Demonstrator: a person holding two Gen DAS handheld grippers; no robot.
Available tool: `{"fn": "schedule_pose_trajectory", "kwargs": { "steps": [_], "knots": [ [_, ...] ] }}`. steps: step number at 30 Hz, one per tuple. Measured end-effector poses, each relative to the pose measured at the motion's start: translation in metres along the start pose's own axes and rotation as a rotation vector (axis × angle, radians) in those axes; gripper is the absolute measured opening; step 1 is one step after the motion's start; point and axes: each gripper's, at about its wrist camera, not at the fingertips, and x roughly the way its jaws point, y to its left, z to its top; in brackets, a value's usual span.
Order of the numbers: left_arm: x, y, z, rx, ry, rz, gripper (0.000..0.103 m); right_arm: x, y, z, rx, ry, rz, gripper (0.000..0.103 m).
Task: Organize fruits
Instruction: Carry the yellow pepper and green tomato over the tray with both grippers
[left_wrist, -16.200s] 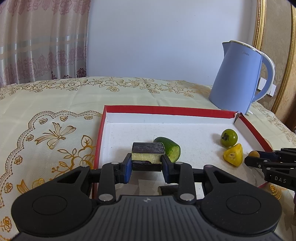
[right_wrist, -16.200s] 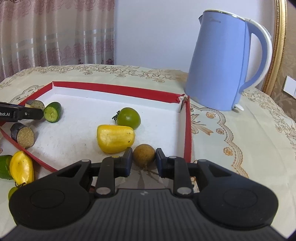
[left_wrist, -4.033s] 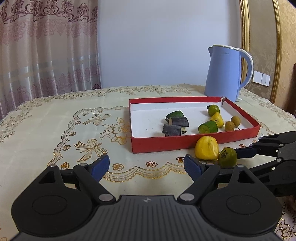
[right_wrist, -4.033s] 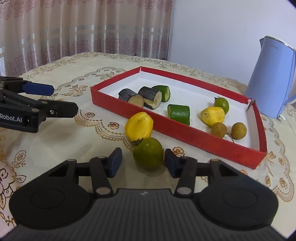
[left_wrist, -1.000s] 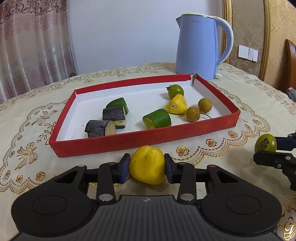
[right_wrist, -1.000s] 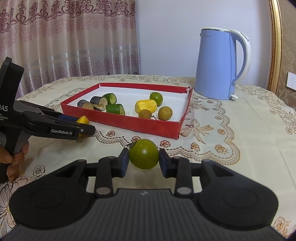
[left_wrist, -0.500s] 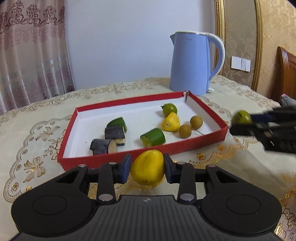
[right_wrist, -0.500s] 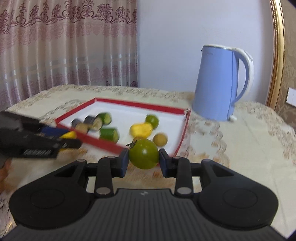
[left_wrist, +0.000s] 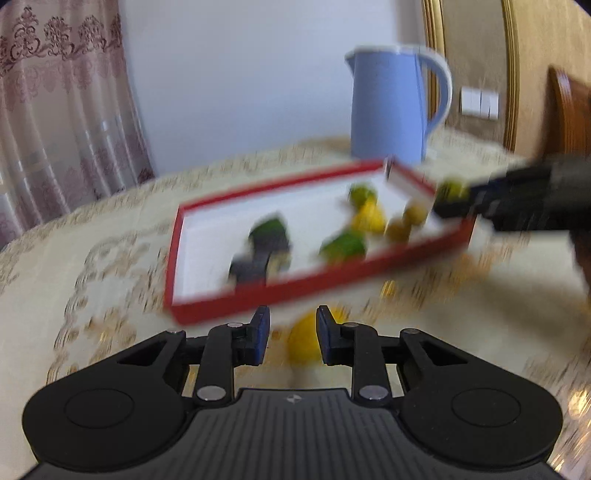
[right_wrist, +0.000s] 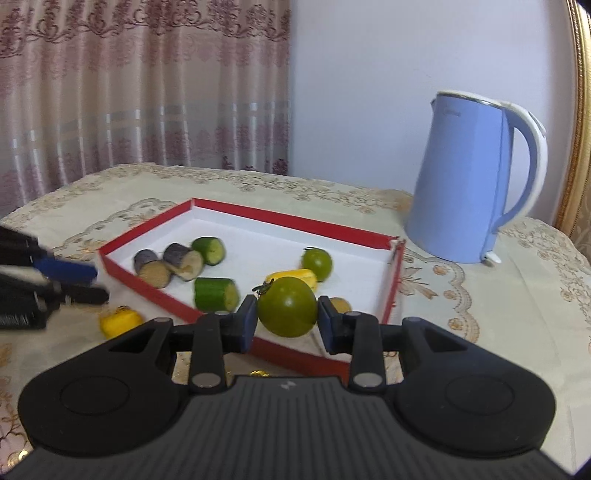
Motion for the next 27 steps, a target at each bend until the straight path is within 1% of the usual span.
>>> {"fn": "schedule_pose_trajectory", "kwargs": {
  "steps": [1,4,6,7,8,9,11,16,18,19,20,21,22,23,27],
  "knots": [
    [0.003,0.003,-0.003,-0.009,0.009,0.005,0.026,0.0,0.001,-0.002,0.001,0.002,0.001,0.032],
    [0.007,0.004,-0.001,-0.049,-0.001,-0.002,0.026,0.002,0.001,-0.005,0.004,0.017,0.003,0.032],
    [0.008,-0.006,0.001,-0.027,-0.005,-0.035,0.039,-0.001,0.002,-0.007,0.002,0.02,0.003,0.032],
    [0.01,-0.013,0.0,-0.001,-0.001,-0.05,0.065,-0.003,0.003,-0.007,0.002,0.018,0.005,0.032],
    [0.012,-0.02,-0.002,0.026,-0.001,-0.054,0.088,-0.004,0.002,-0.008,0.003,0.016,0.006,0.032],
    [0.014,-0.025,-0.004,0.047,-0.005,-0.053,0.093,-0.007,0.002,-0.008,0.004,0.012,0.007,0.032],
    [0.021,-0.028,-0.006,0.051,0.006,-0.046,0.093,-0.009,0.003,-0.008,0.002,0.01,0.009,0.032],
    [0.035,-0.013,-0.007,-0.048,0.055,-0.036,0.093,-0.009,0.002,-0.009,-0.002,0.017,0.011,0.032],
    [0.038,-0.007,-0.007,-0.082,0.063,-0.046,0.076,-0.007,0.002,-0.009,0.0,0.019,0.013,0.032],
    [0.036,-0.006,-0.007,-0.089,0.052,-0.032,0.057,-0.007,0.002,-0.01,0.001,0.021,0.016,0.032],
    [0.036,-0.004,-0.007,-0.098,0.045,-0.037,0.051,-0.006,0.002,-0.01,0.001,0.025,0.017,0.032],
    [0.035,-0.004,-0.007,-0.101,0.044,-0.04,0.048,-0.005,0.002,-0.012,0.001,0.028,0.018,0.032],
    [0.034,-0.005,-0.007,-0.096,0.042,-0.043,0.042,-0.004,0.003,-0.013,0.002,0.031,0.02,0.032],
    [0.034,-0.006,-0.007,-0.085,0.041,-0.042,0.04,-0.004,0.003,-0.014,0.002,0.033,0.02,0.032],
    [0.032,-0.008,-0.006,-0.08,0.04,-0.034,0.039,-0.005,0.004,-0.015,0.003,0.029,0.019,0.032]
  ]
}}
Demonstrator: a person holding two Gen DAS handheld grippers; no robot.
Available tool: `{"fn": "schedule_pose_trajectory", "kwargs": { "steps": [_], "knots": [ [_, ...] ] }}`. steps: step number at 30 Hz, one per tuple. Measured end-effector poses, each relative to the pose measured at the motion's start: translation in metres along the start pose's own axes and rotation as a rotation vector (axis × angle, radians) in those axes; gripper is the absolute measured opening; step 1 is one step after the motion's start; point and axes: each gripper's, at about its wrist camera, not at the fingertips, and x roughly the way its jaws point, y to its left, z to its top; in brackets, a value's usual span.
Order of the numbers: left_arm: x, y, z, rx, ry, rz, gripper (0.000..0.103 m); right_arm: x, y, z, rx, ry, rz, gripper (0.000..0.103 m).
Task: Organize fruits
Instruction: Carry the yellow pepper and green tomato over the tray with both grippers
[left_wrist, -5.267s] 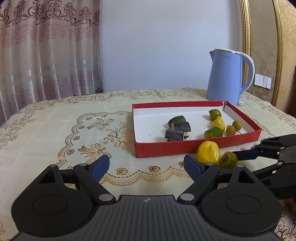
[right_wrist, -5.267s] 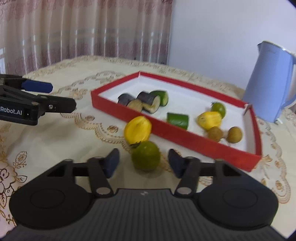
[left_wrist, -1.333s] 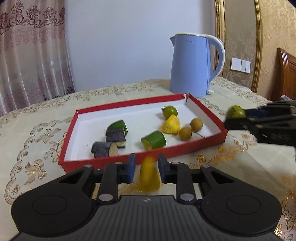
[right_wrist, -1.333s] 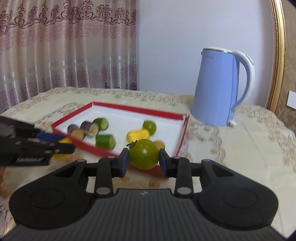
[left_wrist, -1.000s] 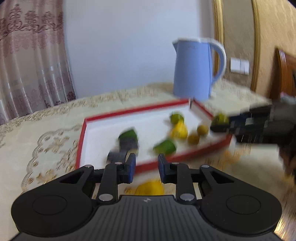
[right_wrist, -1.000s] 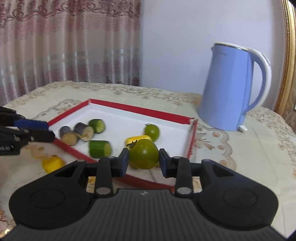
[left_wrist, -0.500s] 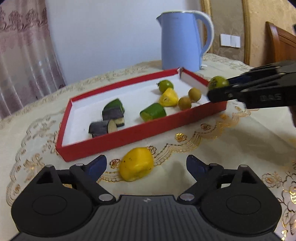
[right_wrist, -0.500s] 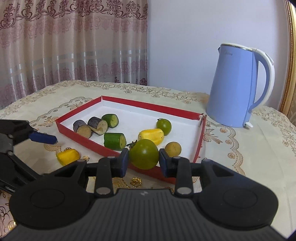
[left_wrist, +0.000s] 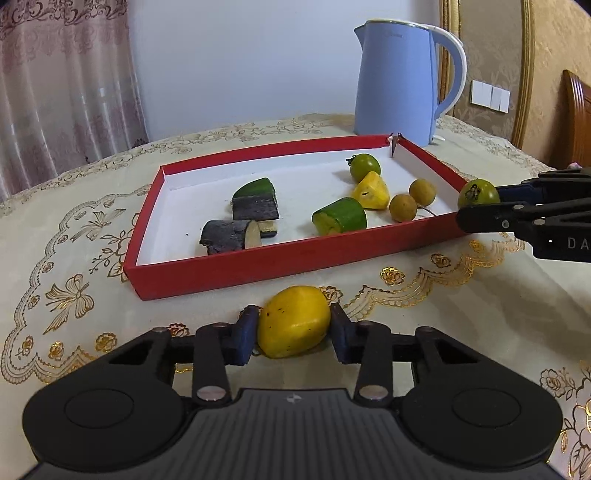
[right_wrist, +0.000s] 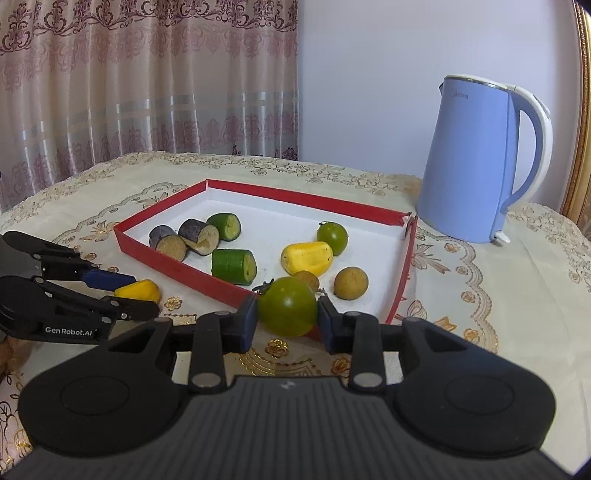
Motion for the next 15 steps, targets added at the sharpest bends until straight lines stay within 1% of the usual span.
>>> {"fn": "schedule_pose_trajectory", "kwargs": {
  "steps": [4,8,12,15],
  "knots": [
    [-0.006,-0.004,0.0,0.02,-0.007,0.0,0.039,-0.003,0.0,0.003,-0.004,-0.011,-0.003,0.032],
    [-0.012,-0.007,0.006,0.043,-0.041,0.029,0.039,-0.004,-0.001,0.007,-0.008,-0.017,-0.005,0.032],
    [-0.017,-0.006,0.023,0.039,-0.097,0.068,0.039,-0.003,-0.002,0.011,-0.005,-0.021,-0.013,0.032],
    [-0.013,-0.004,0.04,0.037,-0.137,0.107,0.039,0.001,-0.005,0.015,0.001,-0.023,-0.019,0.032]
  ]
}}
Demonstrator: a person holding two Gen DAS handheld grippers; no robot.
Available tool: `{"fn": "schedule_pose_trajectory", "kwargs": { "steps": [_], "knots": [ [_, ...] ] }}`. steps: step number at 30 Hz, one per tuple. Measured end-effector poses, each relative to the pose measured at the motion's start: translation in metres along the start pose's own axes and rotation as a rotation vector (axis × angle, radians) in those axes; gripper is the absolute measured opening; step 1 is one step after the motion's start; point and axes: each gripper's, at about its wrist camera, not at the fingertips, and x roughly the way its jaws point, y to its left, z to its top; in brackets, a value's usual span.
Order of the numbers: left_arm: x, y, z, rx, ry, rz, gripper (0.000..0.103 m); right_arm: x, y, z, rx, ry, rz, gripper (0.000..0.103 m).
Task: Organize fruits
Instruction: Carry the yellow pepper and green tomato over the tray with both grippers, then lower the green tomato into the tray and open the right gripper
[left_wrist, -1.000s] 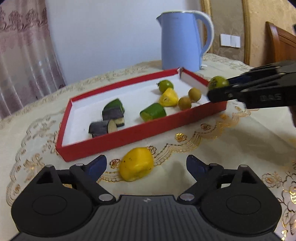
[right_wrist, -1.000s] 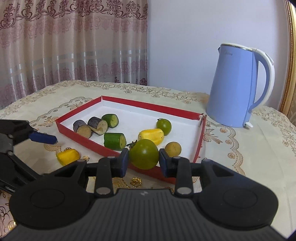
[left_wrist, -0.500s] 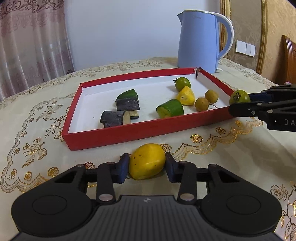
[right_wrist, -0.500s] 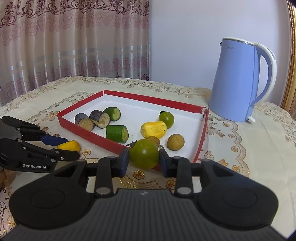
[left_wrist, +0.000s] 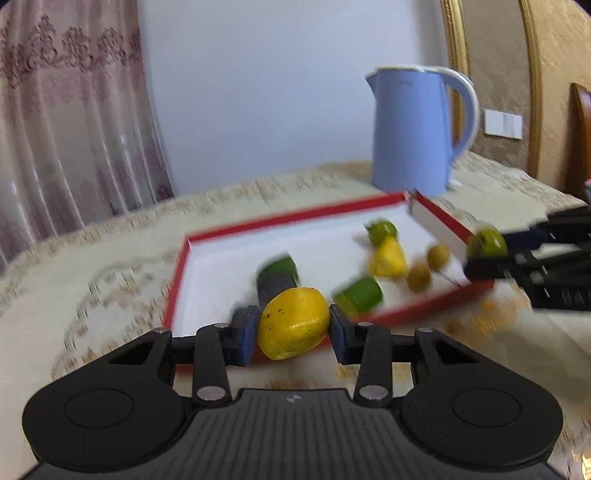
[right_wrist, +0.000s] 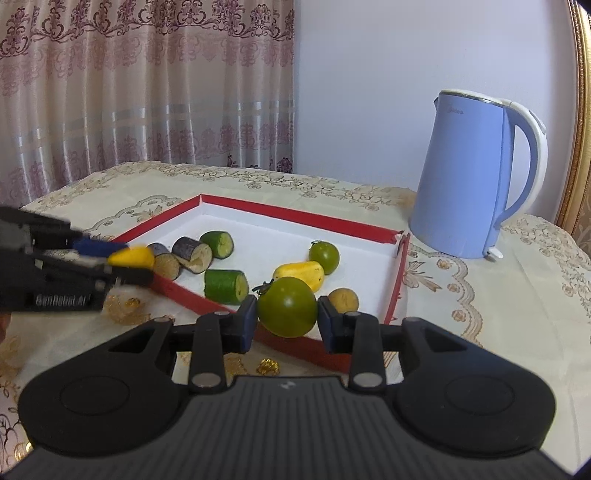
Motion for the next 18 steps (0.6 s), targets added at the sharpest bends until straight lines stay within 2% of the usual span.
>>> {"fn": "schedule_pose_trajectory", "kwargs": {
  "steps": [5,8,18],
  "knots": [
    [0.025,-0.003,0.023,-0.001,-0.032,0.047,0.039,0.011,-0.01,0.008,0.02,0.0,-0.023,0.032],
    [0.047,-0.002,0.031,-0.03,-0.019,0.05,0.039,0.017,-0.016,0.01,0.024,0.008,-0.034,0.032],
    [0.093,0.005,0.034,-0.092,0.024,0.052,0.039,0.055,-0.036,0.013,0.034,0.055,-0.089,0.032]
  ]
}}
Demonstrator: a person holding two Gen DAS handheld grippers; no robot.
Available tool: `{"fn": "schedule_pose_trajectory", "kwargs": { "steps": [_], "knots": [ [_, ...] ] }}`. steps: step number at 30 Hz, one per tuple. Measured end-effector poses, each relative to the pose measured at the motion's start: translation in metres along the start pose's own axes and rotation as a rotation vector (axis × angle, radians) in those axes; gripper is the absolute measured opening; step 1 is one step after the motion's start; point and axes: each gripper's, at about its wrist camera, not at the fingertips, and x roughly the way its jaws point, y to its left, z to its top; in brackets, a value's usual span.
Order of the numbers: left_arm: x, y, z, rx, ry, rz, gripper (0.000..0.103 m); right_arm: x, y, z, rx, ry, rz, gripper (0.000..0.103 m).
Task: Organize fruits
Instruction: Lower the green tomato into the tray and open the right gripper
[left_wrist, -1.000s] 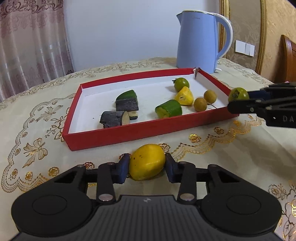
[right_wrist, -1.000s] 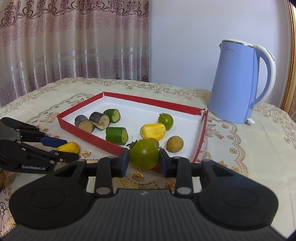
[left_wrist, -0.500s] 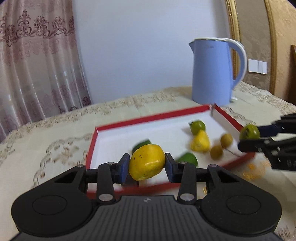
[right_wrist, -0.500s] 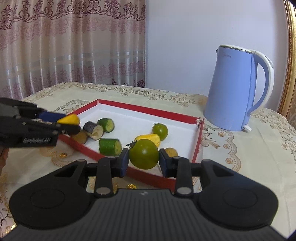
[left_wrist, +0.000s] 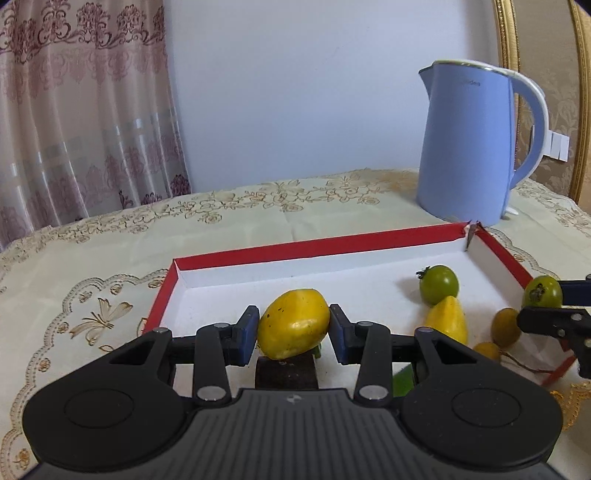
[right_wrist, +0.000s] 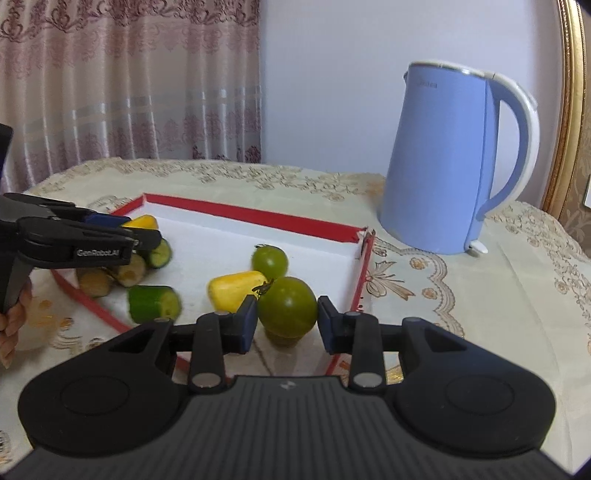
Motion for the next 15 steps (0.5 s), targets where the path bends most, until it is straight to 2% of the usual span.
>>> {"fn": "schedule_pose_trajectory", "kwargs": {
  "steps": [4,9,15],
  "knots": [
    [0.002,0.002,0.001,-0.005,0.001,-0.007,0.039,0.02,-0.004,0.014,0.016,0.006,-0.001,0.032],
    [0.002,0.003,0.001,-0.007,0.0,-0.01,0.039,0.053,-0.006,0.013,0.018,0.077,-0.023,0.032],
    [0.004,-0.002,0.004,0.011,0.0,-0.009,0.039,0.061,-0.001,0.01,0.015,0.069,-0.029,0.032]
  ]
}}
